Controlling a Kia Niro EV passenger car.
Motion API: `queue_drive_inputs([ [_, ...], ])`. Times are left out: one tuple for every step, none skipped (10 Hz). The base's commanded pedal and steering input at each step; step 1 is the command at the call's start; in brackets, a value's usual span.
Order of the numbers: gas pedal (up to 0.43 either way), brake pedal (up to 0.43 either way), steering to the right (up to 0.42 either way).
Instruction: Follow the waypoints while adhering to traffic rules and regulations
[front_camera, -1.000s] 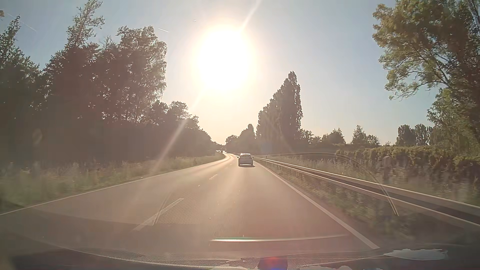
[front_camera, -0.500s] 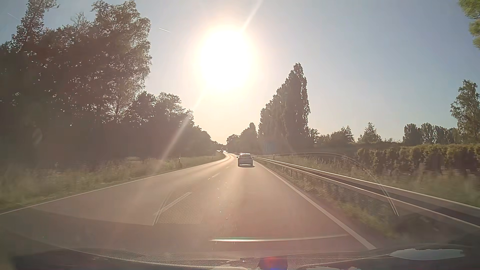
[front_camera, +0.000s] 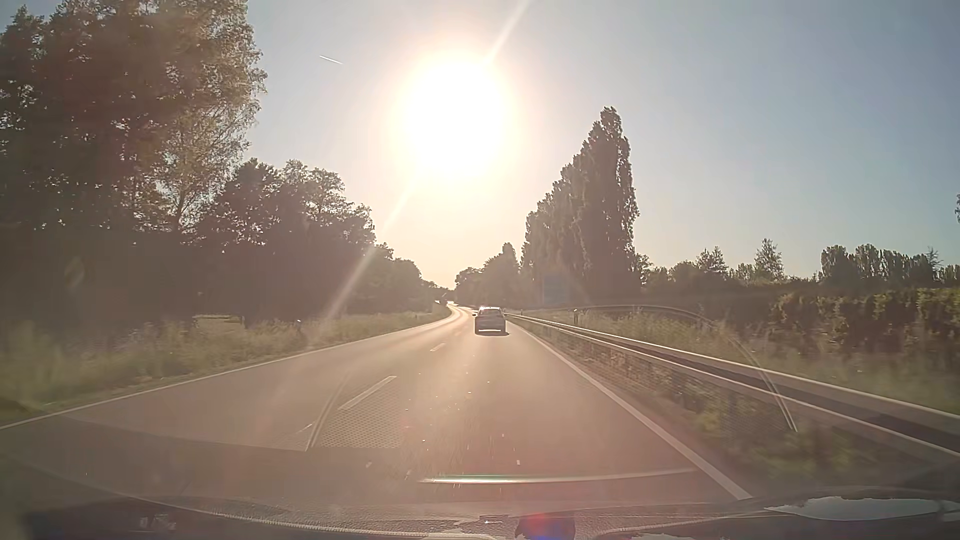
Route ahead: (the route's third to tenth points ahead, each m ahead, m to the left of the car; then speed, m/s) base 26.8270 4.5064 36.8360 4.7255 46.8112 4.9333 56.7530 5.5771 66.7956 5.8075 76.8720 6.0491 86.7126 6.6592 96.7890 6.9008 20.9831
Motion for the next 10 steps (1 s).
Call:
queue_drive_inputs([
  [0.138,0.0,-0.003],
  [0.138,0.0,-0.003],
  [0.138,0.0,-0.003],
  [0.138,0.0,-0.003],
  [0.138,0.0,-0.002],
  [0.138,0.0,-0.002],
  [0.138,0.0,-0.002],
  [0.118,0.0,-0.002],
  [0.11,0.0,-0.002],
  [0.11,0.0,-0.002],
])
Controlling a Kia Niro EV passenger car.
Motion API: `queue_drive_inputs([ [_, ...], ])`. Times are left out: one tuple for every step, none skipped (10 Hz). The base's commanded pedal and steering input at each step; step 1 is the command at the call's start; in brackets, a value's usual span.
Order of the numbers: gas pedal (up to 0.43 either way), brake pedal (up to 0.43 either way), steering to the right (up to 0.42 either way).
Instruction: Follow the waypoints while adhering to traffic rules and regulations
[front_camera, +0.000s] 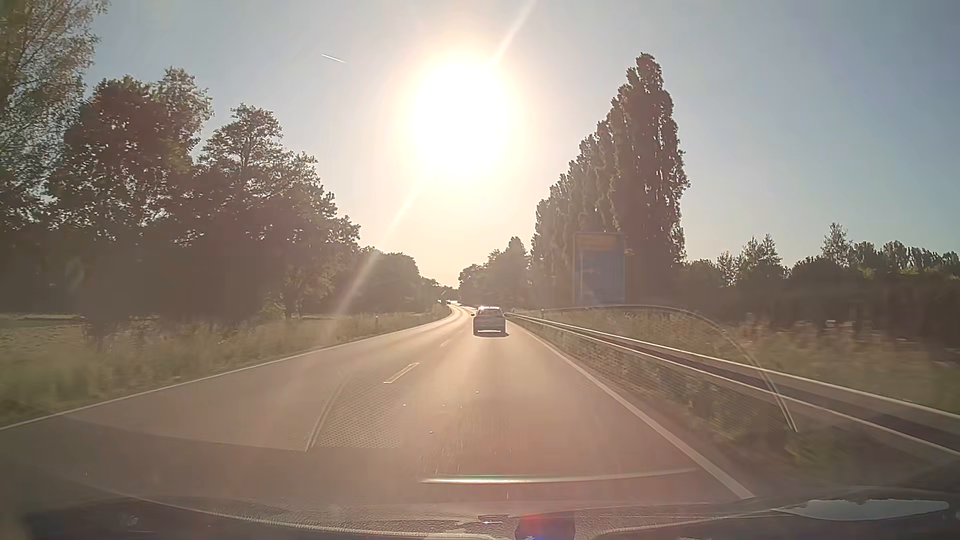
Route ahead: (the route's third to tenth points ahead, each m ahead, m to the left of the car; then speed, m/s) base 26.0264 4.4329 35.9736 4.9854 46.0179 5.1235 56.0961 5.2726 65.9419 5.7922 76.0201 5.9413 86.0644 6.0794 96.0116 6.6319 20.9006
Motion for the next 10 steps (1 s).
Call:
queue_drive_inputs([
  [0.11,0.0,-0.002],
  [0.11,0.0,-0.002],
  [0.11,0.0,-0.002],
  [0.11,0.0,-0.002],
  [0.11,0.0,-0.002],
  [0.11,0.0,-0.002],
  [0.11,0.0,-0.003],
  [0.11,0.0,-0.002],
  [0.11,0.0,-0.002],
  [0.087,0.0,-0.002],
])
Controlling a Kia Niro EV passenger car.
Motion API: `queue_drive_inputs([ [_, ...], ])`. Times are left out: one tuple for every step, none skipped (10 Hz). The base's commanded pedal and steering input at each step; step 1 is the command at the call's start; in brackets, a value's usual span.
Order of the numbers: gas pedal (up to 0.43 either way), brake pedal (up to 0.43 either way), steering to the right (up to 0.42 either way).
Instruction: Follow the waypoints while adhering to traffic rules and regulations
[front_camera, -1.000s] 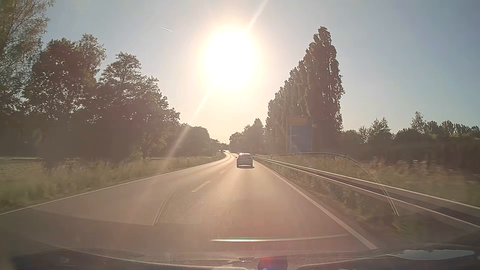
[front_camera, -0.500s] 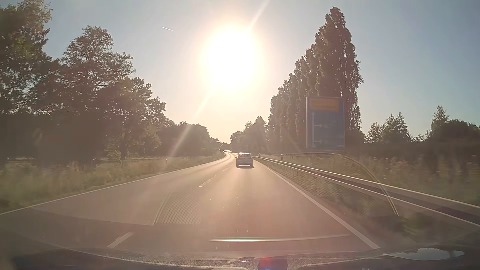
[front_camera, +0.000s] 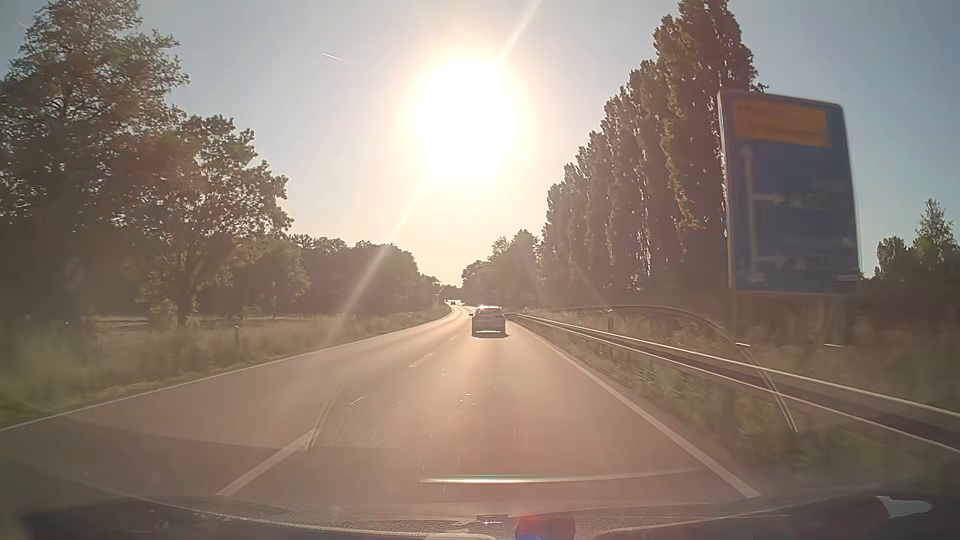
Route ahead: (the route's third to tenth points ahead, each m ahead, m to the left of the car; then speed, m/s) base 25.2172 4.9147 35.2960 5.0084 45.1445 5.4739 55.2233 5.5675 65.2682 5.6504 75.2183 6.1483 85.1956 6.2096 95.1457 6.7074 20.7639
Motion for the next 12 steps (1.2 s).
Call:
queue_drive_inputs([
  [0.0,0.0,-0.002],
  [0.0,0.0,-0.002],
  [0.0,0.0,-0.002],
  [0.0,0.0,-0.002],
  [0.0,0.0,-0.002],
  [0.0,0.0,-0.002],
  [0.0,0.0,-0.002],
  [0.0,0.0,-0.002],
  [0.0,0.0,-0.002],
  [0.0,0.0,-0.002],
  [0.0,0.0,-0.002],
  [0.0,0.0,-0.002],
])
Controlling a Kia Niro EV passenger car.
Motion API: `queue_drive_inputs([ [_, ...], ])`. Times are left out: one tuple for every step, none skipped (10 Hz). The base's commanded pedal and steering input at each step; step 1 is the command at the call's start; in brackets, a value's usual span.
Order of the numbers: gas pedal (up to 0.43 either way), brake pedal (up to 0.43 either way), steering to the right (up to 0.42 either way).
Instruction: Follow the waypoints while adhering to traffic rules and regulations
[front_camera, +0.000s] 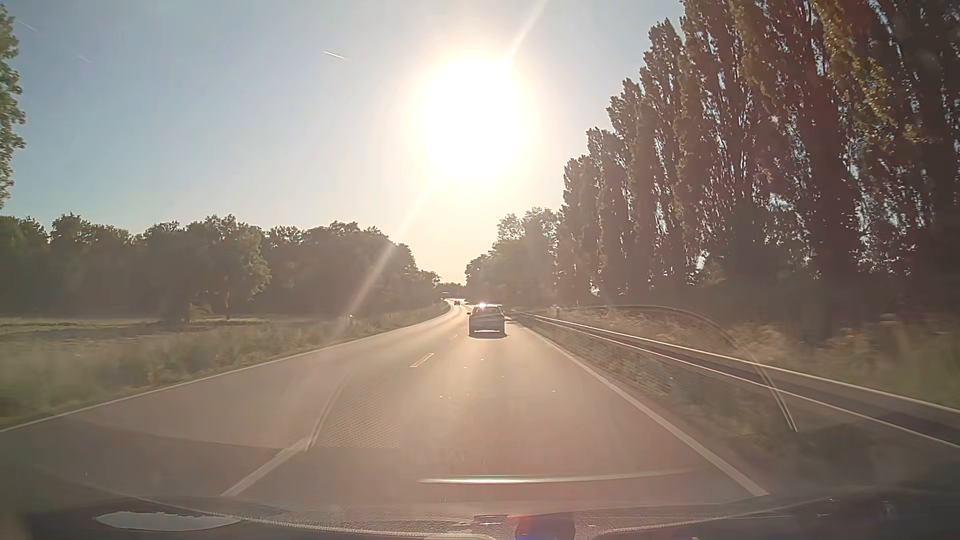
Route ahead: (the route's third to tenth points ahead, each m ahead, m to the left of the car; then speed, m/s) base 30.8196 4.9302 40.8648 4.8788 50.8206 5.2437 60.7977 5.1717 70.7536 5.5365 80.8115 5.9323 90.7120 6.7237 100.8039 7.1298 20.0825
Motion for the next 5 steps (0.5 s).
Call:
queue_drive_inputs([
  [0.0,0.0,-0.002],
  [0.0,0.0,-0.002],
  [0.0,0.0,-0.002],
  [0.0,0.0,-0.002],
  [0.0,0.0,-0.001],
])
